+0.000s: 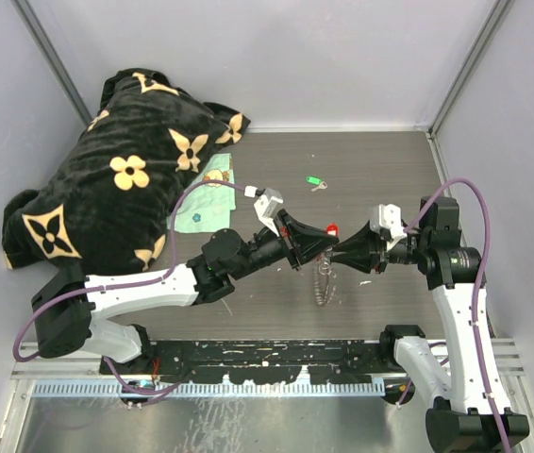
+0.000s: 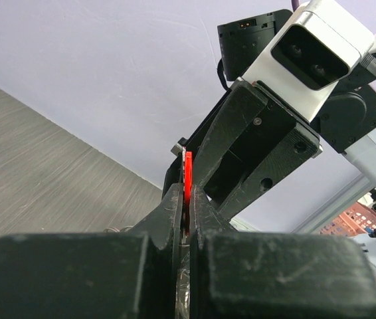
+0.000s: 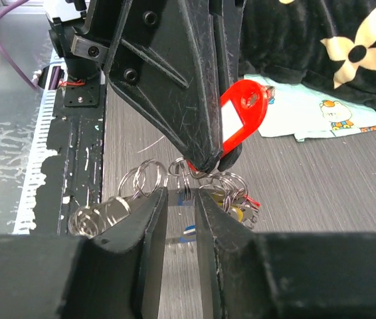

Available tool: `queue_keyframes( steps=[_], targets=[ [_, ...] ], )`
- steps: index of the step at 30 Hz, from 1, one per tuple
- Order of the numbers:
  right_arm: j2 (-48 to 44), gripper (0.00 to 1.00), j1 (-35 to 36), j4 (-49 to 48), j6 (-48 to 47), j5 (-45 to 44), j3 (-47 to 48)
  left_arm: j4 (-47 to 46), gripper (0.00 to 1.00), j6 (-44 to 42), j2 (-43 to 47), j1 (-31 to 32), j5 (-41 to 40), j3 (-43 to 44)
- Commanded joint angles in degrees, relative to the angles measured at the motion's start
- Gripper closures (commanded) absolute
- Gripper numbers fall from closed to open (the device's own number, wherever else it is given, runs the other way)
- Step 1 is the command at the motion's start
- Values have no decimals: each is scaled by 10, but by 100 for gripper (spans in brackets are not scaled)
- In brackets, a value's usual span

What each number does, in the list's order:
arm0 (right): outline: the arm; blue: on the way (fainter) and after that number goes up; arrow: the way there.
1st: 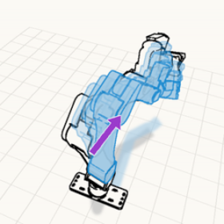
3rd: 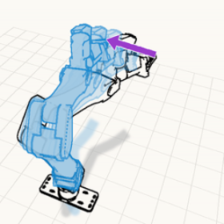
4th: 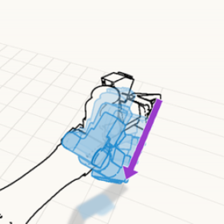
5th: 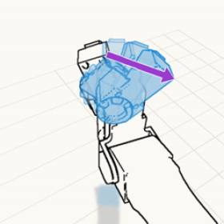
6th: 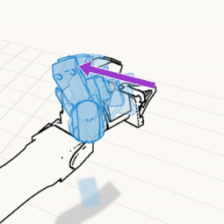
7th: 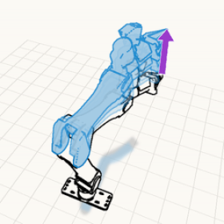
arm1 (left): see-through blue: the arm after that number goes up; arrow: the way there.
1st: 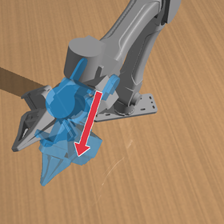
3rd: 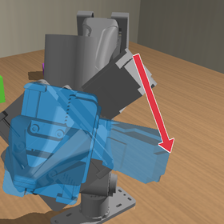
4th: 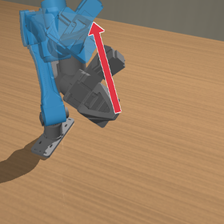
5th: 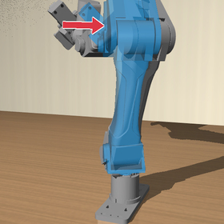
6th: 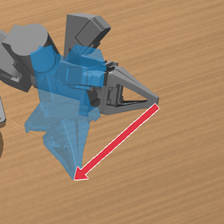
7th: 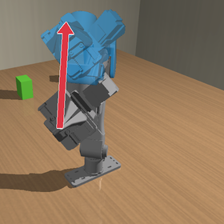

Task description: Remove the keys from the keyring

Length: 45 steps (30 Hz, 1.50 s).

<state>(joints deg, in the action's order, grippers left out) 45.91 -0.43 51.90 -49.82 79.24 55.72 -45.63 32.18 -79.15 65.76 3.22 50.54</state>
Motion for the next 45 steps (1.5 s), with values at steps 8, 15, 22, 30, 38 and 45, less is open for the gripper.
queue_keyframes(
  steps=[8,15,22,30,38,45],
  targets=[
    [-6,77,4,4,-13,19,17,-70,100,3,6,6,-14,28],
    [-8,91,4,3,-8,20,20,-69,100,2,9,8,-15,28],
    [-10,99,4,13,-5,3,24,-71,100,-7,19,8,-18,13],
    [7,99,39,70,-5,-60,57,-90,100,-33,36,7,-13,-24],
    [40,99,107,157,-14,-163,99,-120,100,-46,41,7,8,-66],
    [72,99,139,211,-20,-228,129,-184,100,-43,37,7,34,-116]
  ],
)
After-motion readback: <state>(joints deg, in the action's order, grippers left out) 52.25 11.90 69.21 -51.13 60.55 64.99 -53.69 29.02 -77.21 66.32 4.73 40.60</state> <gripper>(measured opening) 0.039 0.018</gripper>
